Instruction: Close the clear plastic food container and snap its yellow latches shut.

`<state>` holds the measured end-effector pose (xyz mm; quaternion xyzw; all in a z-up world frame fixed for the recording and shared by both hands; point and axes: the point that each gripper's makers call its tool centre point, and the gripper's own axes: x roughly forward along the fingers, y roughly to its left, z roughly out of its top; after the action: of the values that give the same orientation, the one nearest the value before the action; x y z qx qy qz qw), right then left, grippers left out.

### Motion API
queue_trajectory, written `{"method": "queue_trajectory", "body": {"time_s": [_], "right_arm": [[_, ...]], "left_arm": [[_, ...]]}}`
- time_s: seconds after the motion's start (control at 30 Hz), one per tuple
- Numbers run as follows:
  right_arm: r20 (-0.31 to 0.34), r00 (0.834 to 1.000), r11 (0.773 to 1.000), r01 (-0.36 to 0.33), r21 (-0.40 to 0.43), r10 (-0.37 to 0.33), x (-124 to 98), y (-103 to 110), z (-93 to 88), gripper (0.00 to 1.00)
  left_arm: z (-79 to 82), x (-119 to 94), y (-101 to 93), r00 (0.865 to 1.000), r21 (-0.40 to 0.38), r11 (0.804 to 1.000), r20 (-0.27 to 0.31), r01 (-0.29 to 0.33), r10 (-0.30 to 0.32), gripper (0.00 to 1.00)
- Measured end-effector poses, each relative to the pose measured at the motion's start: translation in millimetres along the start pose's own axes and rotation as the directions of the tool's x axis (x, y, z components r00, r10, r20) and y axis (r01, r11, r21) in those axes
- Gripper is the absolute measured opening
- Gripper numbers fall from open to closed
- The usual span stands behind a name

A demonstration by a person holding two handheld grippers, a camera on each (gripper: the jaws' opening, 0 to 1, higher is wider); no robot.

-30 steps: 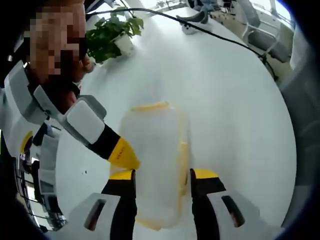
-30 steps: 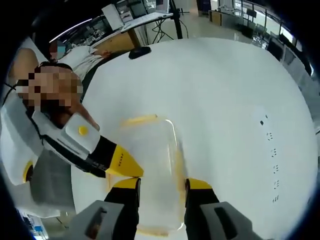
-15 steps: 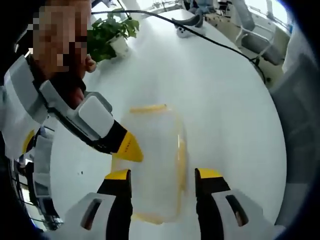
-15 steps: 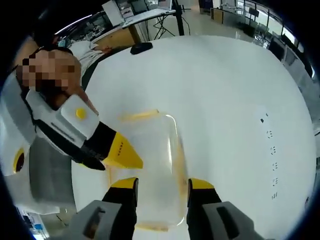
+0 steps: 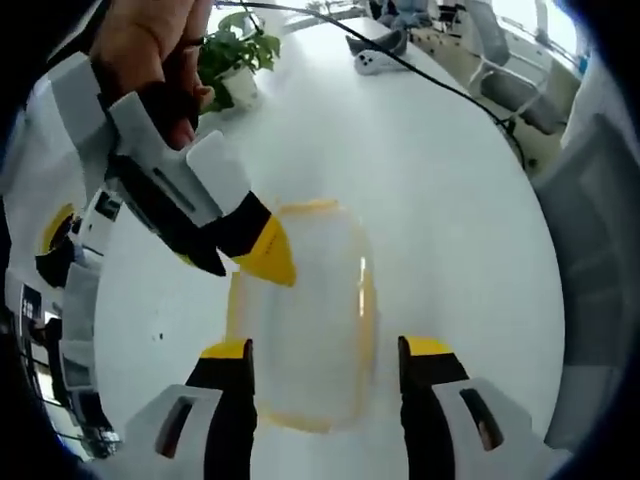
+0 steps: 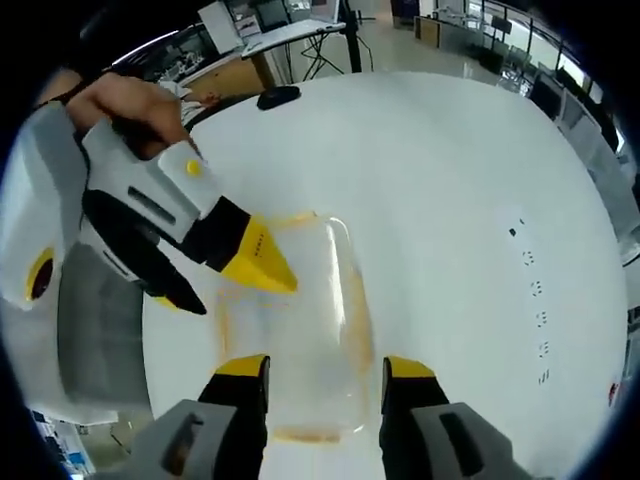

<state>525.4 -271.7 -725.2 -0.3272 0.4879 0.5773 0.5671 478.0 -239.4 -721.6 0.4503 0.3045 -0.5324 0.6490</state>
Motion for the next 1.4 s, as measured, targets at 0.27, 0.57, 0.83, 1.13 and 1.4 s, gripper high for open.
{"method": "queue_trajectory", "body": {"time_s": [0.27, 0.57, 0.83, 1.13, 1.4], "right_arm": [[0.011, 1.000, 1.000, -0.005, 0.008, 0.005, -6, 8, -2.5, 0.44], [0.008, 1.000, 1.000, 0.016, -0.013, -0.016, -12, 17, -7.9, 0.44], [0.002, 1.000, 0.999, 0.031, -0.022, -0.031, -9, 27, -16.4, 0.46], [0.013, 0.997, 0.996, 0.077, -0.051, -0.076, -5, 31, -19.7, 0.54], [0.041, 0.996, 0.995, 0.085, -0.057, -0.083, 2, 32, -17.7, 0.62]], "left_arm": [[-10.2, -3, 5.1, 1.000, -0.007, 1.000, -0.022, 0.007, -0.007, 0.57], [-13.3, -5, 14.7, 1.000, -0.004, 1.000, -0.017, 0.007, -0.007, 0.61], [-26.2, -2, 14.4, 0.998, 0.012, 0.999, -0.051, 0.036, -0.036, 0.65], [-36.3, 3, 18.3, 0.996, 0.011, 0.999, -0.075, 0.038, -0.037, 0.69], [-40.9, 9, 23.3, 0.996, 0.019, 0.999, -0.079, 0.032, -0.030, 0.76]]}}
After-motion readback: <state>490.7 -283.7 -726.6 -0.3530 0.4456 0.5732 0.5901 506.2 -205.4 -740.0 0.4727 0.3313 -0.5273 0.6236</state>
